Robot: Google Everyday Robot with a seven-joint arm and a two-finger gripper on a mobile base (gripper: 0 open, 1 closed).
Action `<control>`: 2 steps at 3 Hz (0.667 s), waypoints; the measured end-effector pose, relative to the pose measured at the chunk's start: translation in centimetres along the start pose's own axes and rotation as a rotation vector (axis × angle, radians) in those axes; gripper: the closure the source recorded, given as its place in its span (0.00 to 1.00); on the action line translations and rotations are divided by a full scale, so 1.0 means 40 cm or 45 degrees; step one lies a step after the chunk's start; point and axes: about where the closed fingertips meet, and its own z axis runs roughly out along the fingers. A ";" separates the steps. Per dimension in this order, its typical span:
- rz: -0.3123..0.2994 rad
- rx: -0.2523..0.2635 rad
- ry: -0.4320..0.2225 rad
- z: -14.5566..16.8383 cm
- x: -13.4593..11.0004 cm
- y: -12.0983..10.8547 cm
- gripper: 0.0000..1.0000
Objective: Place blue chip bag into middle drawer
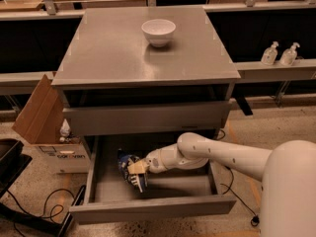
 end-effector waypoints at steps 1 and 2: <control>-0.001 -0.004 0.003 0.005 0.001 0.003 0.28; -0.001 -0.009 0.006 0.010 0.002 0.006 0.05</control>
Offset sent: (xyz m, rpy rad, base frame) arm -0.0010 0.0019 -0.0005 0.0009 0.0015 0.0035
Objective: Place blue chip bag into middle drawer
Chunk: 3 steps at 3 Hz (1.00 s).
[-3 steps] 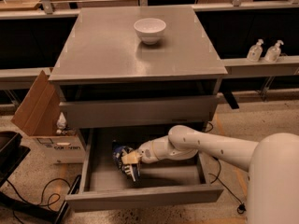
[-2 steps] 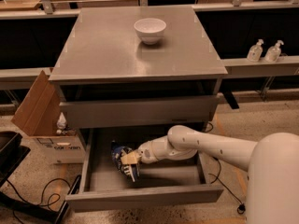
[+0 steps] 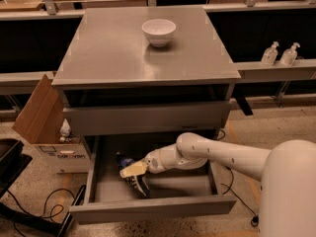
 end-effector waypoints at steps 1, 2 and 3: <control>0.000 -0.002 0.002 0.003 0.001 0.002 0.00; -0.003 -0.005 0.003 0.001 0.001 0.003 0.00; -0.032 0.010 0.013 -0.082 0.034 0.035 0.00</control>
Offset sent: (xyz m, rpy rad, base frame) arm -0.0006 0.0010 -0.0003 0.0005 0.0009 0.0018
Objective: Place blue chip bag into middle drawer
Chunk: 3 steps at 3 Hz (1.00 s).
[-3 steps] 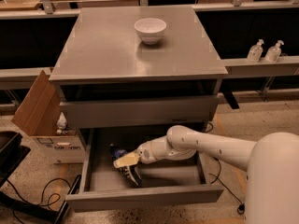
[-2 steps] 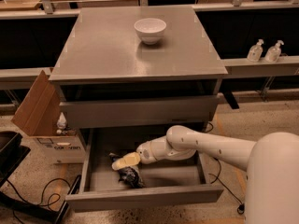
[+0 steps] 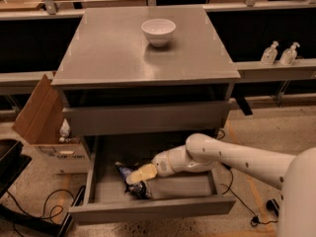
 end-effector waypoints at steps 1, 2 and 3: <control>-0.081 0.008 0.008 -0.150 0.021 0.039 0.00; -0.214 -0.012 0.030 -0.369 0.000 0.096 0.00; -0.296 0.044 0.063 -0.490 -0.075 0.158 0.00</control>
Offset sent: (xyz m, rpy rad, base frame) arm -0.0394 -0.1740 0.1516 0.0144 -0.1913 0.1685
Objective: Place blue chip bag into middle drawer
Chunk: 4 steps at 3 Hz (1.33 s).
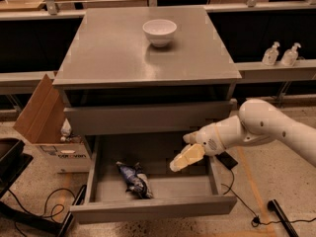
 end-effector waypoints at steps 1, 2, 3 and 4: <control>-0.048 0.121 0.072 -0.042 -0.114 0.072 0.00; -0.045 0.395 -0.011 -0.147 -0.268 0.129 0.00; -0.059 0.635 -0.137 -0.282 -0.373 0.212 0.00; -0.084 0.684 -0.160 -0.311 -0.404 0.241 0.00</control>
Offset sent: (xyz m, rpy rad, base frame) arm 0.0312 -0.0039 0.2643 -0.2556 -0.3776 -0.4652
